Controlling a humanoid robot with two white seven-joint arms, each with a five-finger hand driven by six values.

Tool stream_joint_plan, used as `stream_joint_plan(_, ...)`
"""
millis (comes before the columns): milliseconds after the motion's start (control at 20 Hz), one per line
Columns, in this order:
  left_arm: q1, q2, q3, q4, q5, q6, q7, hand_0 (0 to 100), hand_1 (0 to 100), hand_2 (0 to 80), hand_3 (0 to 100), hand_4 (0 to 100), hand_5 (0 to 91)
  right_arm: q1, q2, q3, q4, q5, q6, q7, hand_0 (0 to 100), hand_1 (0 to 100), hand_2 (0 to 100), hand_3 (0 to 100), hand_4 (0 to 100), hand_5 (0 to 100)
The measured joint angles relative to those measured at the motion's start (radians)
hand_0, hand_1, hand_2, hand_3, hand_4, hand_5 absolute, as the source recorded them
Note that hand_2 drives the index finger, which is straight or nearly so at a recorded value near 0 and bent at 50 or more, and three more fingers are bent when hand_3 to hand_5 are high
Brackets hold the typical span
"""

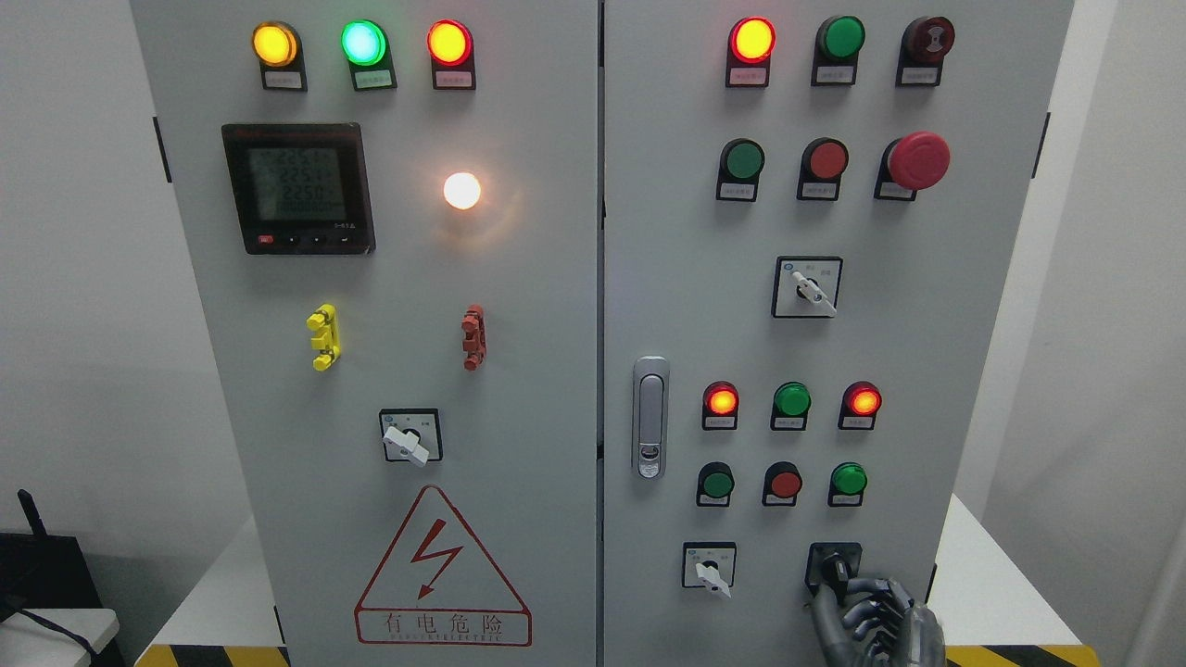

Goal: Trip black knob to open circuit
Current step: 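Twist the black knob with the right hand to switch it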

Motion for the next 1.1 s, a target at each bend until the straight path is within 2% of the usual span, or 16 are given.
stream_joint_plan(1102, 0.0, 0.0, 0.0, 0.0, 0.0, 0.0, 0.0, 12, 39, 0.0, 0, 0, 0.0, -0.001, 0.008, 0.003, -0.001, -0.01, 0.005, 0.003, 48, 71, 58, 87, 91, 95)
